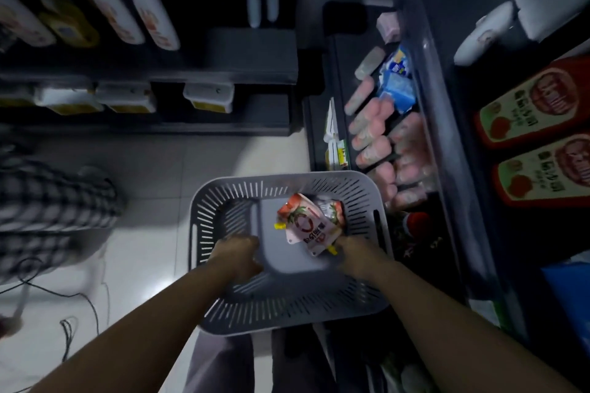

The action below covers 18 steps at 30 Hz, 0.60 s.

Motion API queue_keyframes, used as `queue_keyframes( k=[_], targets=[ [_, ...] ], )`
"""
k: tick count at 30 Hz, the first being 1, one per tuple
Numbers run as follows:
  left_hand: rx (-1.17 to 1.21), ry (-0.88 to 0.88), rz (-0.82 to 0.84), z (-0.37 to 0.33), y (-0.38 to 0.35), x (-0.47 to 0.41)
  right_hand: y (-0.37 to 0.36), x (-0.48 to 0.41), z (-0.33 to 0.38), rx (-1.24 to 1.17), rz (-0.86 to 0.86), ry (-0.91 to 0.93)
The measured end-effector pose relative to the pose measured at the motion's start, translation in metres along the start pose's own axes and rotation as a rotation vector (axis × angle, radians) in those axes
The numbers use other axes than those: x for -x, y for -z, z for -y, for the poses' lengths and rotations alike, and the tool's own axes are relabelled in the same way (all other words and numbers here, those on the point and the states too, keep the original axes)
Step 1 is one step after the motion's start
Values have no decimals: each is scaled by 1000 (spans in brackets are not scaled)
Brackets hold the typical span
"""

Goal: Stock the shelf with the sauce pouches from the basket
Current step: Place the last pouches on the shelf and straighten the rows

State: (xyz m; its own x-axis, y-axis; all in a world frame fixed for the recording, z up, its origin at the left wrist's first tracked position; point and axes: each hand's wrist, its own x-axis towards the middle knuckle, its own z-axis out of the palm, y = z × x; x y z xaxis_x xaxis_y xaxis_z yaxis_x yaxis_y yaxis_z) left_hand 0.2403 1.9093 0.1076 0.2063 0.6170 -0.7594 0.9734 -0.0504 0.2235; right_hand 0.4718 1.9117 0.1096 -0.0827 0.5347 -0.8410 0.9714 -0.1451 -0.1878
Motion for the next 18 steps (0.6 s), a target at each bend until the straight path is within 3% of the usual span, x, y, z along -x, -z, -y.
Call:
queue_keyframes(
  k=[3, 6, 11, 18],
  targets=[
    [79, 47, 45, -2, -23, -20, -7, -23, -7, -64, -16, -21],
    [177, 93, 107, -7, -46, -37, -20, -52, -14, -192, -142, -53],
    [516, 175, 177, -20, -71, -72, -46, -105, -30, -505, -319, -224],
    [943, 332, 84, -31, -89, -112, -71, -134, -23, -1034, -312, -436]
  ],
)
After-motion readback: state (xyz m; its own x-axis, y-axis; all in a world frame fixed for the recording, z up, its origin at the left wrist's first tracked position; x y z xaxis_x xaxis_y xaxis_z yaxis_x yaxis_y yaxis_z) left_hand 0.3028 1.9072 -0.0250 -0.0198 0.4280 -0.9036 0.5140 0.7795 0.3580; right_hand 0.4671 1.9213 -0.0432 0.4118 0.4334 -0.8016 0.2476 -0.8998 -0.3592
